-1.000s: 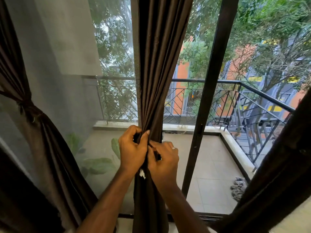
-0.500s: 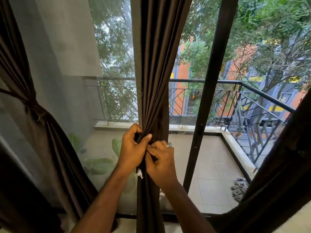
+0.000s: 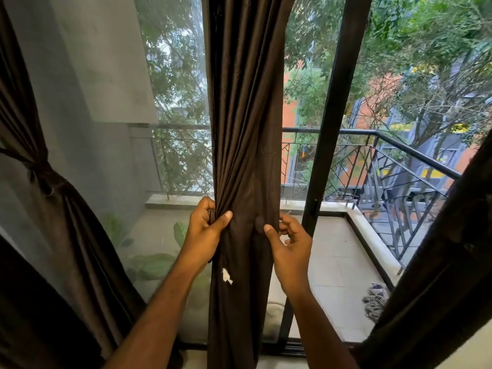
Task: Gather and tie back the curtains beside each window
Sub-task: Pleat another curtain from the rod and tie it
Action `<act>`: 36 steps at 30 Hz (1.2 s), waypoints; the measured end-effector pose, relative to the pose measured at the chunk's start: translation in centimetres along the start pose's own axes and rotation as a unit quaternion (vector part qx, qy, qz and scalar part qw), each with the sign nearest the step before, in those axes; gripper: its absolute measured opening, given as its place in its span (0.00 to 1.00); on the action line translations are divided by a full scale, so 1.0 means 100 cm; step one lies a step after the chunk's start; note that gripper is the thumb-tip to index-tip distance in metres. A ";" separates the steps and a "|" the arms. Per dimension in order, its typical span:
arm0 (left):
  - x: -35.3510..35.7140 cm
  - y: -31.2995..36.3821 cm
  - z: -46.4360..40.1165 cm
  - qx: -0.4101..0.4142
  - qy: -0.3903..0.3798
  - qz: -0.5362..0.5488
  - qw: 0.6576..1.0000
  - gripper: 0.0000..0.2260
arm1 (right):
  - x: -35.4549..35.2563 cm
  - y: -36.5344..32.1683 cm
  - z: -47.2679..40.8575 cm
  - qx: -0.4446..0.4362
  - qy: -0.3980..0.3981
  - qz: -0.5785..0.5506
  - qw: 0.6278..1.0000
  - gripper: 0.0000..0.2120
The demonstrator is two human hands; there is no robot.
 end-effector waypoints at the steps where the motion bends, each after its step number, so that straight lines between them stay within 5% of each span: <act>1: -0.003 0.003 -0.001 0.023 0.022 -0.040 0.999 0.06 | -0.005 -0.005 0.003 -0.020 0.036 0.024 0.999 0.14; 4: -0.009 0.016 0.000 0.107 0.092 -0.153 0.978 0.14 | -0.002 -0.024 0.017 -0.114 0.081 0.105 0.985 0.09; 9: 0.000 0.021 0.009 0.148 0.102 -0.171 0.969 0.18 | 0.046 -0.044 0.043 -0.254 -0.006 0.190 0.948 0.05; 14: -0.005 0.012 0.013 0.117 0.065 -0.075 0.988 0.14 | 0.055 -0.042 0.045 -0.248 -0.031 0.158 0.955 0.08; 19: -0.003 0.015 0.024 0.111 0.042 -0.090 0.989 0.04 | 0.067 -0.040 0.041 -0.242 -0.065 0.110 0.962 0.08; 23: -0.010 0.020 0.027 0.103 0.088 -0.089 0.987 0.09 | 0.067 -0.037 0.031 -0.189 -0.080 0.010 0.979 0.12; 30: -0.023 0.029 0.035 0.120 0.194 -0.138 0.964 0.17 | 0.068 -0.037 0.024 -0.172 -0.064 0.014 0.983 0.11; 36: -0.023 0.033 0.046 0.159 0.276 -0.193 0.928 0.06 | 0.081 -0.035 0.021 -0.158 -0.067 0.009 0.985 0.08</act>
Point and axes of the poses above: each hand's wrist, its own z-axis away from the middle knuckle, its own x-axis out of the palm, y = z × x, the point moved 9 cm from there along -z, towards the middle knuckle, and after that the axes turned 2 degrees about -z, right-handed, at the moved point
